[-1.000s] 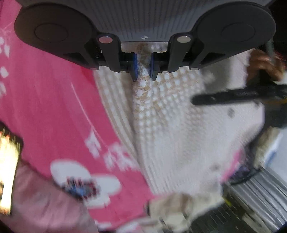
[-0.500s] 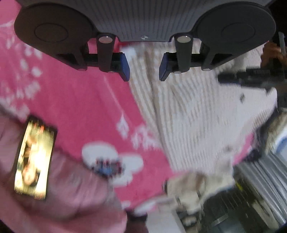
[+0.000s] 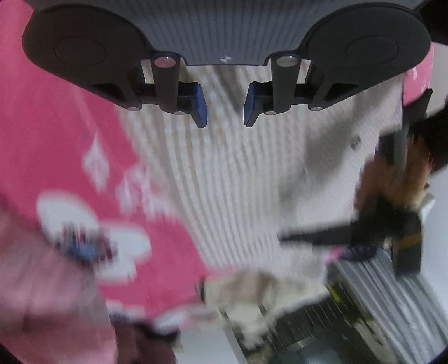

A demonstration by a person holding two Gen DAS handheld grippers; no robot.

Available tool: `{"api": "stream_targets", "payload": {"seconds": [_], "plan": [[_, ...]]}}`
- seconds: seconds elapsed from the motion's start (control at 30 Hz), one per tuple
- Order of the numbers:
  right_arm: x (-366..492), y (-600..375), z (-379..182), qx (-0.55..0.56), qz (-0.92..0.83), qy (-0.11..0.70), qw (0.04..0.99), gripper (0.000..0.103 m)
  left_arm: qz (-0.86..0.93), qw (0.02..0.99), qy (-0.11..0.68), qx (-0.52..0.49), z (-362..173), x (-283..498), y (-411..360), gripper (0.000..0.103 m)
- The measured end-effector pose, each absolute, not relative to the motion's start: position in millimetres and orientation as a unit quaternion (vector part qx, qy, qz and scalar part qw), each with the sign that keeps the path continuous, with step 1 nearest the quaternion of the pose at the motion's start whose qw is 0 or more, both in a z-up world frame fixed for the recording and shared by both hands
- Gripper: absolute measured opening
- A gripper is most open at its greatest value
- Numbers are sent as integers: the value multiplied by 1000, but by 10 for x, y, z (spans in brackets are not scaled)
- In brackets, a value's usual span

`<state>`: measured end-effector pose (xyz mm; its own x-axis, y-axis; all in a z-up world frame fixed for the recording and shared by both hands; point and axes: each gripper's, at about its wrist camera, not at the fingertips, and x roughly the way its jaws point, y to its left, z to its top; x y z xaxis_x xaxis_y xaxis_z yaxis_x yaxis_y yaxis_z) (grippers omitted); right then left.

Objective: Fold clothes

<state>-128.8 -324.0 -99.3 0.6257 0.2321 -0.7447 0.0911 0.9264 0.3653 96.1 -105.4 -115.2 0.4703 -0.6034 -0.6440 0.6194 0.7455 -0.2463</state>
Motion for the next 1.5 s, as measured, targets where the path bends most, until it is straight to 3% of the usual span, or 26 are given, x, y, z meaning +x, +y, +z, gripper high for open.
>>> {"api": "stream_targets", "payload": {"seconds": [0.17, 0.37, 0.47, 0.53, 0.6, 0.7, 0.83, 0.93, 1.17, 1.33, 1.5], "plan": [[-1371, -3261, -1173, 178, 66, 438, 879, 30, -304, 861, 406, -31, -1425, 1380, -874, 23], [-1431, -3428, -1300, 218, 107, 413, 878, 31, -373, 862, 342, -36, -997, 1375, -979, 27], [-1448, -3407, -1283, 207, 112, 410, 881, 31, -330, 884, 332, -6, -1076, 1642, -1216, 27], [-1473, -3372, -1275, 191, 115, 407, 886, 31, -298, 889, 347, -8, -1191, 1822, -1241, 27], [-1499, -3336, -1268, 174, 117, 405, 890, 32, -268, 890, 369, -17, -1316, 1996, -1223, 20], [-1537, -3268, -1258, 144, 122, 401, 896, 34, -233, 891, 390, -27, -1428, 2186, -1221, 23], [-1534, -3228, -1263, 125, 137, 400, 898, 45, -284, 891, 355, -16, -1096, 1998, -1421, 27], [-1550, -3217, -1259, 119, 141, 399, 898, 45, -375, 864, 335, 31, -930, 1746, -1794, 30], [-1578, -3228, -1239, 119, 147, 397, 898, 45, -416, 831, 313, 195, -1490, 1197, -2439, 33], [-1615, -3512, -1122, 217, 138, 361, 896, 41, -410, 837, 322, 168, -1469, 1231, -2314, 33], [-1615, -3333, -1219, 124, 85, 405, 902, 38, -404, 844, 310, 170, -1432, 1220, -2278, 33]]}}
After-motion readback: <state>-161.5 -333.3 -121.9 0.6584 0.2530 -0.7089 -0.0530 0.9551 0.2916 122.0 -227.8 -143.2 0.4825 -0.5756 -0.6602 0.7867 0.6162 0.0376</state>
